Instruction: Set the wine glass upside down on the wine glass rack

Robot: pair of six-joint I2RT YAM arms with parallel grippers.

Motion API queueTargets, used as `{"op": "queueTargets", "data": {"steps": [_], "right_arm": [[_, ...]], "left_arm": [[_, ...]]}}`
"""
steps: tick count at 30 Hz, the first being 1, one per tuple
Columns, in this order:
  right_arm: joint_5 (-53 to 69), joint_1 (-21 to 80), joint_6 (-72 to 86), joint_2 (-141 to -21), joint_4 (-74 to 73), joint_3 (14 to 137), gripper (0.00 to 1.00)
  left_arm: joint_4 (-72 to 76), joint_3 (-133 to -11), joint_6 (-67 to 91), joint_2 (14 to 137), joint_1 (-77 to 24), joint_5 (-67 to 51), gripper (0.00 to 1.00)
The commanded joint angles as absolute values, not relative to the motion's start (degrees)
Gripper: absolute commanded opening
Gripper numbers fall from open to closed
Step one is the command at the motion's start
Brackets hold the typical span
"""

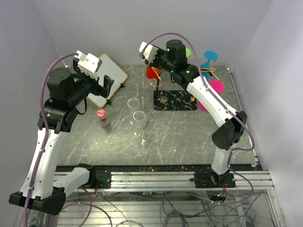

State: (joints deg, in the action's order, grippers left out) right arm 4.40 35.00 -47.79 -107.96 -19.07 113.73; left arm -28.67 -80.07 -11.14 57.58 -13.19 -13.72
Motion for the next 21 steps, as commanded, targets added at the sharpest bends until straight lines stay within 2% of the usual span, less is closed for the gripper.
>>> {"op": "queueTargets", "data": {"steps": [1,11,18,20,21], "right_arm": [[6.7,35.3,-44.3,-103.8,-20.0,113.3,0.35],[6.1,33.7,-39.8,-95.9,-22.9,109.4,0.36],[5.5,28.7,-32.5,-89.3,-23.9,105.1,0.37],[5.2,26.5,-30.1,-87.0,-24.2,103.2,0.39],[4.8,25.9,-29.1,-85.8,-24.6,102.1,0.46]], "left_arm": [[-27.1,-79.5,-11.4,57.1,-12.7,-13.5,0.99],[-26.0,-77.6,-11.4,57.5,-12.6,-13.7,0.99],[-25.5,-75.9,-11.9,58.3,-12.7,-13.4,0.99],[-25.8,-75.3,-12.5,58.8,-12.7,-14.3,0.99],[-25.9,-74.8,-12.9,59.1,-12.7,-15.3,0.99]]}}
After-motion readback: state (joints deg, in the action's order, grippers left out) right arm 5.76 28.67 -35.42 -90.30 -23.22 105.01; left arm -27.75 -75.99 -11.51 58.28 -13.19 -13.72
